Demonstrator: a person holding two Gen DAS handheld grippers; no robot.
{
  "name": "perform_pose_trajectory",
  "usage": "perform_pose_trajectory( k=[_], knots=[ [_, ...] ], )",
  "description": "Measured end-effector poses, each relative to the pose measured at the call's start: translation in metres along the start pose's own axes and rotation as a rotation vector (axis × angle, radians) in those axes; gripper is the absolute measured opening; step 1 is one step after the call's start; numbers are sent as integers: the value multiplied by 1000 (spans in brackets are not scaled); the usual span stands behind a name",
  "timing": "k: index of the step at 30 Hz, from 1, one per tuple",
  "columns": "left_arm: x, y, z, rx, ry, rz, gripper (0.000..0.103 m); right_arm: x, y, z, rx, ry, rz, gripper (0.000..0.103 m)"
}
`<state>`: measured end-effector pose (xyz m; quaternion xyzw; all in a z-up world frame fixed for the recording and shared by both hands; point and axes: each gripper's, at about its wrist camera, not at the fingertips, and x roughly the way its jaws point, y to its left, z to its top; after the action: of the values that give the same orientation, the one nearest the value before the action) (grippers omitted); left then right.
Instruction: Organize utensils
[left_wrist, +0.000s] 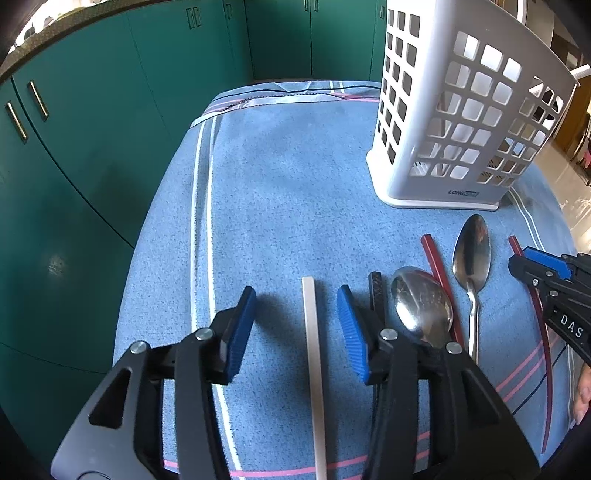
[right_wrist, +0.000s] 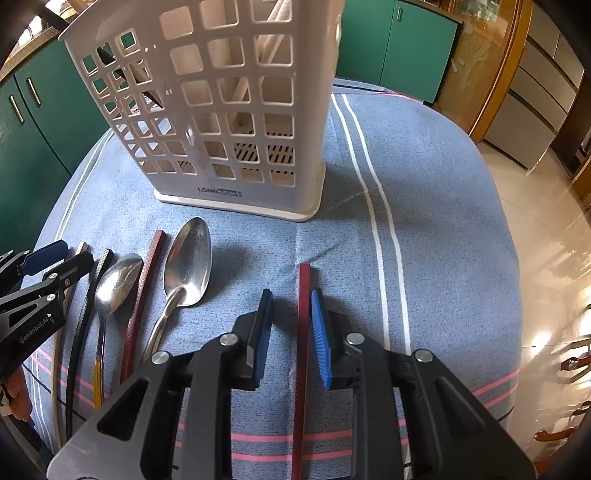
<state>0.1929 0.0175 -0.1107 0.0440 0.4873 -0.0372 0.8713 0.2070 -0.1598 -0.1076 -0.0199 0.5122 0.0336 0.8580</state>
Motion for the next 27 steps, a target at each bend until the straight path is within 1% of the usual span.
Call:
perform_pose_trajectory(
  k=[2, 4, 5, 6, 7, 8, 11, 13, 16, 18, 24, 27],
  knots=[
    [0, 0, 0, 4, 2, -4, 45, 0, 1, 0, -8, -2, -2, 23],
    [0, 0, 0, 5, 3, -16, 38, -1, 0, -1, -8, -3, 2, 23],
    [-1, -1, 0, 8, 2, -22, 29, -1, 0, -2, -4, -3, 7, 20],
    [-1, -2, 0, 9, 2, -28, 19, -1, -1, -2, -4, -2, 13, 9],
    [-2, -3, 0, 10, 3, -32, 14, -1, -1, -3, -4, 0, 28, 7],
    [-2, -5, 0, 8, 4, -36, 7, -2, -1, -4, -1, -1, 35, 7],
    [-6, -4, -1, -14, 2, -59, 6, -7, -5, -9, 15, -7, 63, 7],
    [-13, -4, -2, -28, -10, -78, 6, -17, -8, -12, 24, -29, 77, 7],
    [-35, -1, 1, -39, -58, -96, 6, -47, -15, -15, 38, -84, 95, 7],
    [-64, -1, 5, -46, -118, -117, 6, -68, -20, -17, 42, -124, 107, 7],
    [-142, -2, 13, -57, -298, -169, 6, -158, -35, -17, 55, -308, 171, 7],
    [-177, 0, 14, -73, -394, -187, 6, -191, -39, -18, 56, -381, 186, 7]
  ],
)
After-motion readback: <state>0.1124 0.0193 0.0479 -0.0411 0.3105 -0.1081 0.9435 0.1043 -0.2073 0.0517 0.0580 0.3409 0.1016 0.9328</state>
